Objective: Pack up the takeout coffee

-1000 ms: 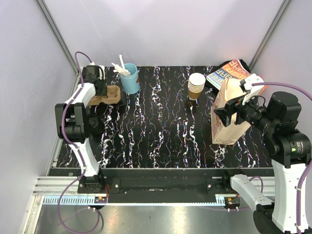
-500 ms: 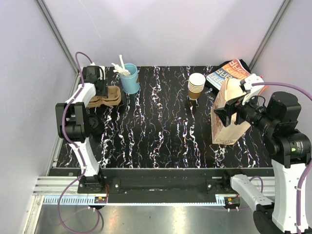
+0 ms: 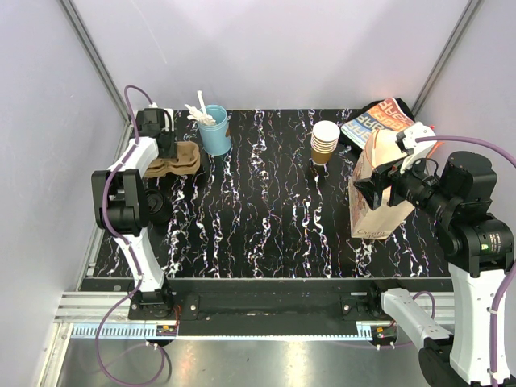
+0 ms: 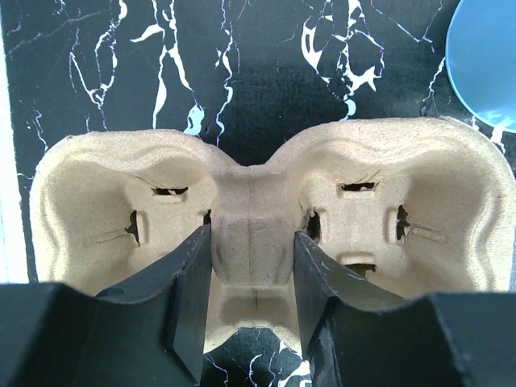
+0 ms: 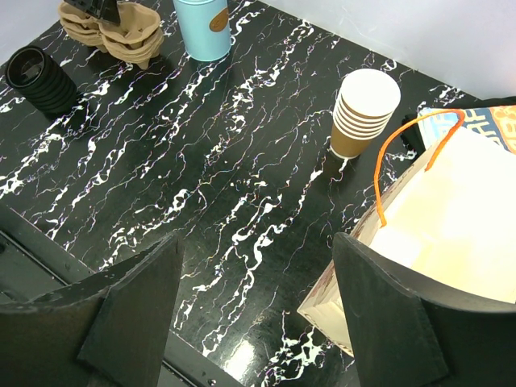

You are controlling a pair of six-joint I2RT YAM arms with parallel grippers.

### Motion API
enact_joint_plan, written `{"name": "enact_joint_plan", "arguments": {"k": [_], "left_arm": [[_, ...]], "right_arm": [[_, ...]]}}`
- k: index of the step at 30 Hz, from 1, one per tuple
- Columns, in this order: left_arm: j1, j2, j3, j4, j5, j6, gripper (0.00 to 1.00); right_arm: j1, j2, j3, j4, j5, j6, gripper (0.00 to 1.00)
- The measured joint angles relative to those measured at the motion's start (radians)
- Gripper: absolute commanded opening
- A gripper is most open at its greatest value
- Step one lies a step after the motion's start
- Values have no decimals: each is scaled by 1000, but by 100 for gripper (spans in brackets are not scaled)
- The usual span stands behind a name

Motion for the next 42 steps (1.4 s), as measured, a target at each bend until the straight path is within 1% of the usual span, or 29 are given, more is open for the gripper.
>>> {"name": "enact_joint_plan", "arguments": {"k": [4, 6, 8, 16, 19, 23, 26, 28, 32, 33, 34, 38, 42], "left_arm": [[0, -23, 4, -9, -2, 1, 31], [0, -55, 4, -17, -3, 3, 28], [0, -93, 4, -21, -5, 4, 27], [0, -272, 6, -37, -4, 32, 27], [0, -363, -29, -43, 8, 58, 27], [-7, -483, -73, -70, 58, 103, 27], [-43, -575, -96, -93, 97, 150, 27], [-114, -645, -124, -100, 114, 192, 28], [-338, -751, -175, -111, 134, 274, 29], [-411, -763, -183, -116, 131, 293, 29], [-455, -767, -187, -122, 134, 304, 30], [-669, -734, -189, -150, 139, 357, 31], [-825, -619, -182, -170, 150, 410, 31]], "right_arm": [[0, 0, 0, 0, 0, 0, 80], [0, 0, 0, 0, 0, 0, 80], [0, 2, 3, 0, 0, 0, 80], [0, 18, 55, -8, 3, -5, 80], [0, 24, 83, -20, 4, -10, 80], [0, 28, 114, -26, 4, -12, 80], [0, 34, 139, -27, 7, -14, 81], [0, 38, 149, -26, 14, -18, 82], [0, 47, 156, -24, 40, -32, 82], [0, 49, 156, -23, 48, -38, 82], [0, 51, 156, -22, 61, -43, 82], [0, 53, 156, -19, 92, -63, 89], [0, 46, 160, -23, 87, -104, 90]]}}
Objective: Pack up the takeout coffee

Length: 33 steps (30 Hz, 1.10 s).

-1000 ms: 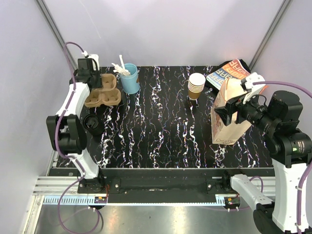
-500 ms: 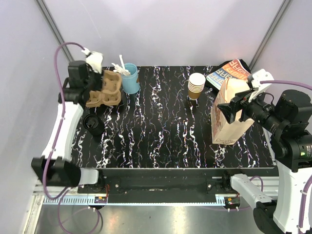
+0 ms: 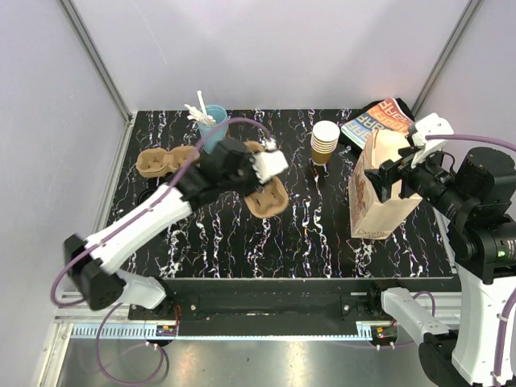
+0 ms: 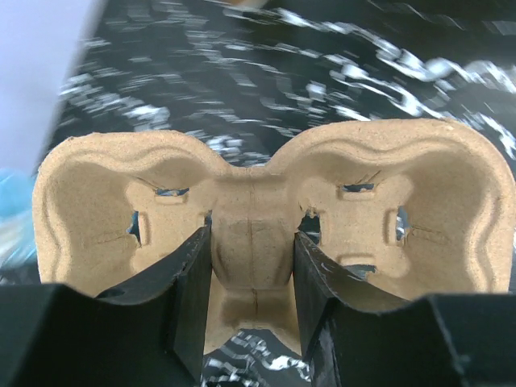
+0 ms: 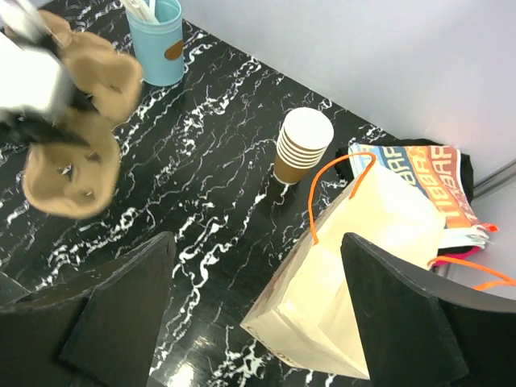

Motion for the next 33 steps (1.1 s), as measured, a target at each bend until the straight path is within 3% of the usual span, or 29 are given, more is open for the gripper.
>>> {"name": "enact_joint_plan", "arguments": {"k": [8, 20, 26, 29, 31, 33], "left_arm": [[-144, 252, 5, -7, 79, 95, 29], [-166, 504, 13, 109, 128, 163, 28], [-166, 556, 12, 163, 126, 172, 39], [-166, 555, 12, 188, 123, 177, 56], [-166, 555, 10, 200, 121, 181, 79], [-166, 549, -1, 216, 115, 184, 87]], "right_arm": [[0, -40, -1, -80, -51, -127, 90], [0, -98, -50, -132, -91, -174, 89], [0, -105, -66, -141, -145, -174, 91], [0, -108, -80, -150, -170, -178, 94], [0, -108, -89, -162, -188, -185, 97], [0, -105, -91, -177, -202, -196, 99]]}}
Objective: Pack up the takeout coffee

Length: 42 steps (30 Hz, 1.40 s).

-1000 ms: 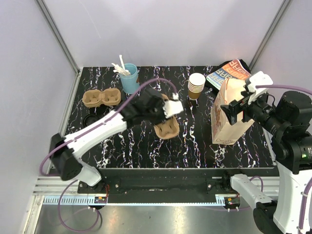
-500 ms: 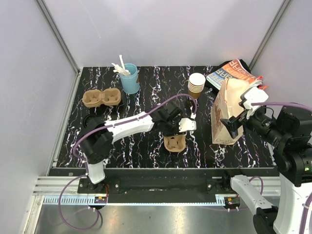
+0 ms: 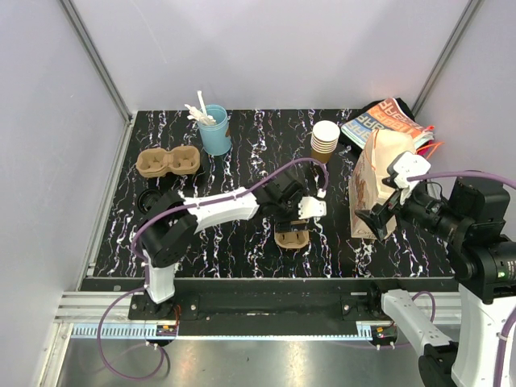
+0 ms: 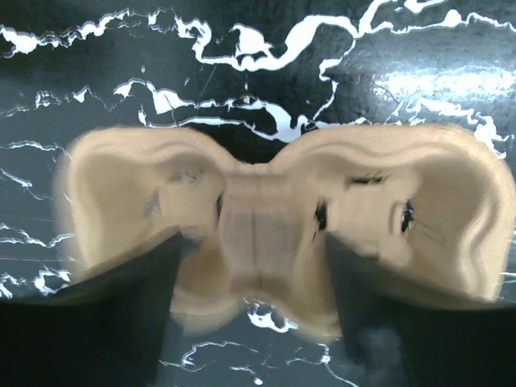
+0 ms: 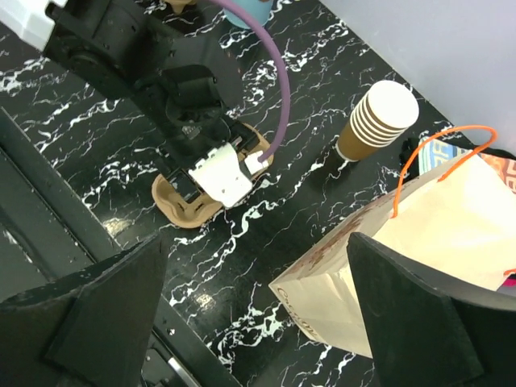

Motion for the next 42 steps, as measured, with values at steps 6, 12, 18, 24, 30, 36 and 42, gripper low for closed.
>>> {"name": "enact_joint_plan", "arguments": {"k": [6, 12, 18, 24, 30, 36, 42], "left_arm": [[22, -102, -74, 1, -13, -12, 99], [121, -351, -143, -8, -29, -45, 99], [345, -592, -152, -28, -47, -140, 99], [541, -809, -257, -35, -55, -221, 99], [622, -911, -347, -48, -55, -266, 99], [704, -915, -389, -72, -19, -308, 99], [784, -928, -391, -87, 34, -340, 99]], "right_arm": [[0, 22, 6, -21, -37, -32, 99], [0, 157, 107, -65, -94, -81, 100], [26, 355, 225, -117, -140, -163, 100], [298, 483, 172, -71, 15, -193, 100], [411, 626, 116, -39, 119, -230, 100], [474, 777, -51, 59, 180, -269, 92], [488, 876, -182, 184, 199, -293, 86]]}}
